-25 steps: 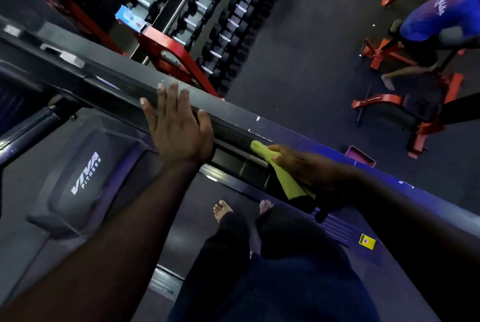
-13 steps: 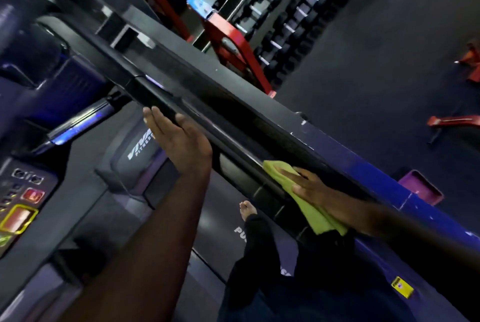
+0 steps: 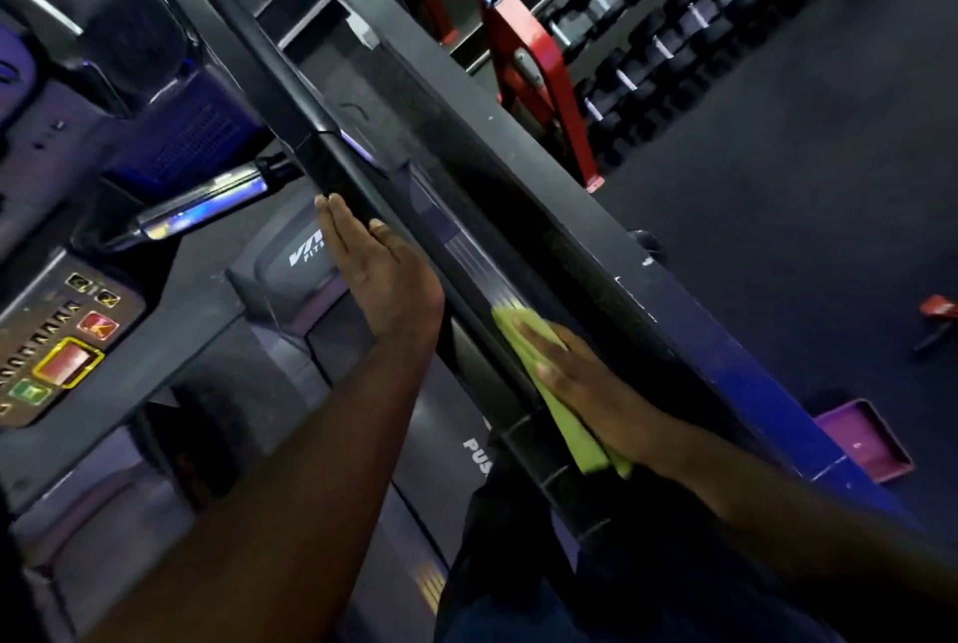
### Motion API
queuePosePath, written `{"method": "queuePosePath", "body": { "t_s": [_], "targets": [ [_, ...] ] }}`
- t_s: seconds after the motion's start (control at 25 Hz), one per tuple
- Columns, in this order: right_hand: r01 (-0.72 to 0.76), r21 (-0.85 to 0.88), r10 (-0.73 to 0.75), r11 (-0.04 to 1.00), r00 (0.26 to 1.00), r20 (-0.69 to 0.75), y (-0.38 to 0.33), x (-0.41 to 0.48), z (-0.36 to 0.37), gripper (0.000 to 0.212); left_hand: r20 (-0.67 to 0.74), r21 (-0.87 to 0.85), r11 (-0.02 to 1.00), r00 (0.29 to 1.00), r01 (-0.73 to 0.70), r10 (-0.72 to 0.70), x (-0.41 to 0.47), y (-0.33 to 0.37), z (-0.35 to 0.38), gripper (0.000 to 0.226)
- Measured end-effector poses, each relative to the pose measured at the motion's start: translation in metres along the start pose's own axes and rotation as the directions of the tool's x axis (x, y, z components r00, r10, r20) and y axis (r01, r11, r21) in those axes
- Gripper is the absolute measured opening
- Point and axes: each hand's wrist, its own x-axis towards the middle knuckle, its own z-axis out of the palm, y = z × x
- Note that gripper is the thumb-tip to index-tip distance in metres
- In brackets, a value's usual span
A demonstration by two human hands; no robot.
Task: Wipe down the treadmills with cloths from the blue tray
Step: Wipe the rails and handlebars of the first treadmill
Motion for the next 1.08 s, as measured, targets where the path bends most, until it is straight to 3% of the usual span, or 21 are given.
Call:
{"method": "queuePosePath", "body": {
  "t_s": [0.12,0.32,0.48,0.56,0.76,0.88,0.96,1.08],
  "targets": [
    [0.024,0.013,-0.024,1.0,1.0,0.018,-0.04,0.072,-0.016,0.042,0.007,0.01,1.0,1.0,-0.026,0.026,0.0,0.003,0.002,0.055],
    [0.035,0.083,-0.039,0.996,0.998,0.045,-0.013,0.007,-0.014,0.049,0.059,0.05,0.999,0.998,-0.004,0.001,-0.002,0.009,-0.003,0.058],
    [0.179,0.041,-0.18,0.983,0.983,0.035,-0.052,0.129,-0.022,0.048,0.072,0.083,0.996,0.997,-0.022,0.016,-0.004,0.006,-0.003,0.056],
    [0.18,0.043,-0.181,0.983,0.983,0.02,-0.065,0.164,-0.019,0.046,0.053,0.1,0.995,0.999,-0.011,0.006,-0.003,0.002,-0.003,0.056],
    [0.14,0.169,-0.142,0.976,0.99,-0.004,-0.035,0.094,-0.017,0.05,0.042,0.1,0.995,0.999,-0.022,0.017,-0.004,0.005,-0.003,0.054],
    [0.2,-0.006,-0.199,0.98,0.98,0.027,-0.068,0.176,-0.021,0.054,0.057,0.098,0.995,0.998,-0.018,0.013,-0.003,0.001,-0.001,0.054],
    [0.232,-0.022,-0.232,0.972,0.972,0.026,-0.102,0.231,-0.028,0.059,0.063,0.095,0.995,0.998,-0.003,-0.003,-0.004,0.0,-0.001,0.055],
    [0.263,-0.033,-0.263,0.964,0.965,0.016,-0.091,0.202,-0.025,0.051,0.073,0.078,0.997,0.997,-0.002,-0.004,-0.004,0.003,-0.002,0.055]
  ]
}}
